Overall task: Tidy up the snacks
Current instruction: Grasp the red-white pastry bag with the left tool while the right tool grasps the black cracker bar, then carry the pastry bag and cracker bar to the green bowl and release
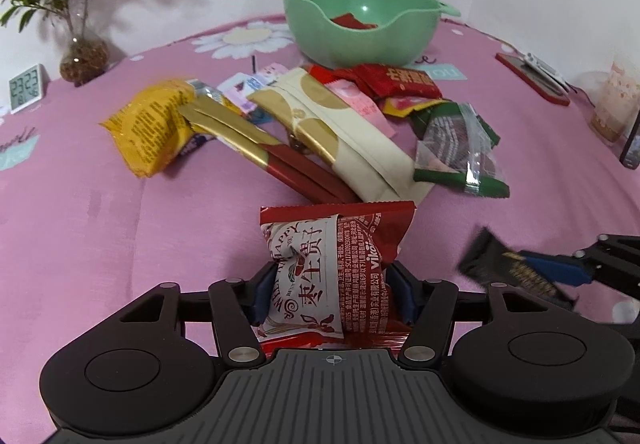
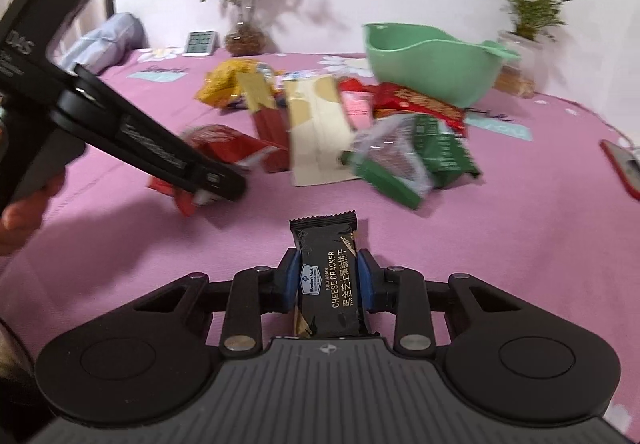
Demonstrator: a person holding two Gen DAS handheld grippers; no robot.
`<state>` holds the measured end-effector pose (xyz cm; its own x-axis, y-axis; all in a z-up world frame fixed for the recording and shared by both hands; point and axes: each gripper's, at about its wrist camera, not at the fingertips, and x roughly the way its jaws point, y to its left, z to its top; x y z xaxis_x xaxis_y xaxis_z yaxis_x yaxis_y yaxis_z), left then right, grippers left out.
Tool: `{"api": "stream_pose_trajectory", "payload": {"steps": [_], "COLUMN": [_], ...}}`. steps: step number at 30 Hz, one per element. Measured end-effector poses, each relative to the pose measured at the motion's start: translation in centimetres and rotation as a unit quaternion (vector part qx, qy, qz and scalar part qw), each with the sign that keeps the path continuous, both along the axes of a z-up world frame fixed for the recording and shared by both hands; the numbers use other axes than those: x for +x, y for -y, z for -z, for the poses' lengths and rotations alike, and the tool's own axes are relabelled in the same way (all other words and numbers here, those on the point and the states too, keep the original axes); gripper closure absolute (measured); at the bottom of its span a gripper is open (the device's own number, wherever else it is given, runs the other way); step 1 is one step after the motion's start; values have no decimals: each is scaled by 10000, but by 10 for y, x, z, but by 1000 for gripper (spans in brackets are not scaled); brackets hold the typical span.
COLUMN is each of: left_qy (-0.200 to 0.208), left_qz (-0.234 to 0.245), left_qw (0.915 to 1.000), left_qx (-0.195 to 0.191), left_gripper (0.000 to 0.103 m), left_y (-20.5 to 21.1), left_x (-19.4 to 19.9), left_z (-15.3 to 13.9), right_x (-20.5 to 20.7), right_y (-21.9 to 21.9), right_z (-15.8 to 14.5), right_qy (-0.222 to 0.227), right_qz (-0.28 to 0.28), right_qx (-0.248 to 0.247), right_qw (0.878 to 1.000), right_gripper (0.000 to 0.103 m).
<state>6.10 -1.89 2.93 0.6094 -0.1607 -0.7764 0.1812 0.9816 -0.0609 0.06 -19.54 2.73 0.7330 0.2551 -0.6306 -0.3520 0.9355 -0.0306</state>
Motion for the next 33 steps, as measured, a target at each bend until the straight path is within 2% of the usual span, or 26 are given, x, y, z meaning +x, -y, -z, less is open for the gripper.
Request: {"api": "stream_pose_trajectory", "payload": {"steps": [8, 11, 17, 24, 33], "left_qy": [209, 314, 514, 711, 1087], "left_qz": [-141, -145, -187, -196, 59], "left_qw": [9997, 9994, 9985, 9973, 9940], "left_qx": [15, 2, 25, 20, 34], "left_gripper": [0, 0, 0, 0, 0], "left_y": [-10, -12, -17, -20, -9], "left_x": [-1, -1, 1, 10, 33], "left_z": [-10, -15, -27, -43, -74], "right_x": [3, 8, 20, 32, 58], "right_y": [35, 49, 76, 78, 47], "right_z": [0, -1, -13, -36, -62], "right_qy": [110, 173, 437, 848, 1315], "right_qz": [817, 1259, 1843, 1839, 1285], "right_qx": [-209, -344, -289, -162, 71], "right_qw": [9964, 9913, 9815, 9791, 9829], "right_gripper": [67, 68, 67, 67, 67]}}
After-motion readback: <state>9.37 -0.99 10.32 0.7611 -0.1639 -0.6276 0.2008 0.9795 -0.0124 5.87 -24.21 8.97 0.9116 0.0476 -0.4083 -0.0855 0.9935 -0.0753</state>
